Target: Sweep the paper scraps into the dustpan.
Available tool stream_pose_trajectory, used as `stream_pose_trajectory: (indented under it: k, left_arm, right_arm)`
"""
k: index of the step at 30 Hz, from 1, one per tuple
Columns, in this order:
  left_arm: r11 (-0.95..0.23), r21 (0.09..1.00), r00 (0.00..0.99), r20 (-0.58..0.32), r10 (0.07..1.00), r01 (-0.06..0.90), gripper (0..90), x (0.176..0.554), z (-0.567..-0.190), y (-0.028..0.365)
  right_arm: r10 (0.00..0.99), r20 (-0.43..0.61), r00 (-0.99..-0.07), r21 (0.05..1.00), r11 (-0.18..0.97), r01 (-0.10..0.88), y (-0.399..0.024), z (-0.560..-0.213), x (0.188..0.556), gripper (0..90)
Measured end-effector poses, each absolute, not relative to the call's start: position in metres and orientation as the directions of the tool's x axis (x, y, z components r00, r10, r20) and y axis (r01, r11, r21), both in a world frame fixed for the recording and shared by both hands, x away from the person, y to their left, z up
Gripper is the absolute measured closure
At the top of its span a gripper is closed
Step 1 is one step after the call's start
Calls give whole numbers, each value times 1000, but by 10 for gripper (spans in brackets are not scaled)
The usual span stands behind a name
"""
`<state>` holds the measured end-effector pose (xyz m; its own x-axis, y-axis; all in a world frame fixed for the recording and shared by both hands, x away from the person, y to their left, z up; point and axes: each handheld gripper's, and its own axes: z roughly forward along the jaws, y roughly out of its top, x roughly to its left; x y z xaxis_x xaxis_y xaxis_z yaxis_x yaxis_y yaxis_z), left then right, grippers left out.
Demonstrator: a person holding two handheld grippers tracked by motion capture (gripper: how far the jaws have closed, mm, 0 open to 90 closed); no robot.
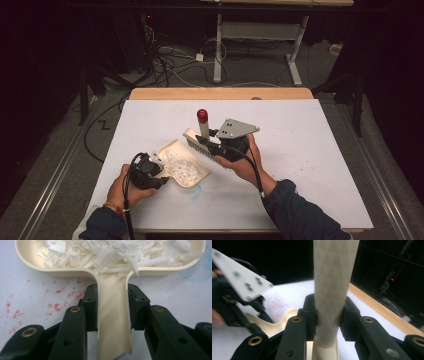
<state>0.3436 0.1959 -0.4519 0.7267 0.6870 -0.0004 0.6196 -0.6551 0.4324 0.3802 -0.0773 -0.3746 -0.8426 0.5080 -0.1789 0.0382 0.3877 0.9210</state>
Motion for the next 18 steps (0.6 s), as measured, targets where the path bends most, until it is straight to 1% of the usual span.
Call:
stream_pose_trajectory:
  k: [3, 7, 11, 18]
  left_arm:
    - [-654, 434, 726, 0, 688, 620, 634, 343, -451, 197]
    - [-649, 434, 721, -3, 693, 625, 634, 343, -451, 202]
    - [-645, 432, 716, -5, 698, 631, 634, 344, -453, 206]
    - [-639, 430, 711, -8, 703, 637, 634, 344, -456, 209]
  right_arm:
    - [534, -191, -823, 910, 410, 55, -78, -384, 390, 714]
    - [575, -191, -796, 907, 414, 81, -81, -394, 406, 713]
    - [621, -167, -766, 917, 384, 111, -84, -399, 424, 714]
    - [660, -181, -729, 918, 379, 115, -77, -410, 444, 714]
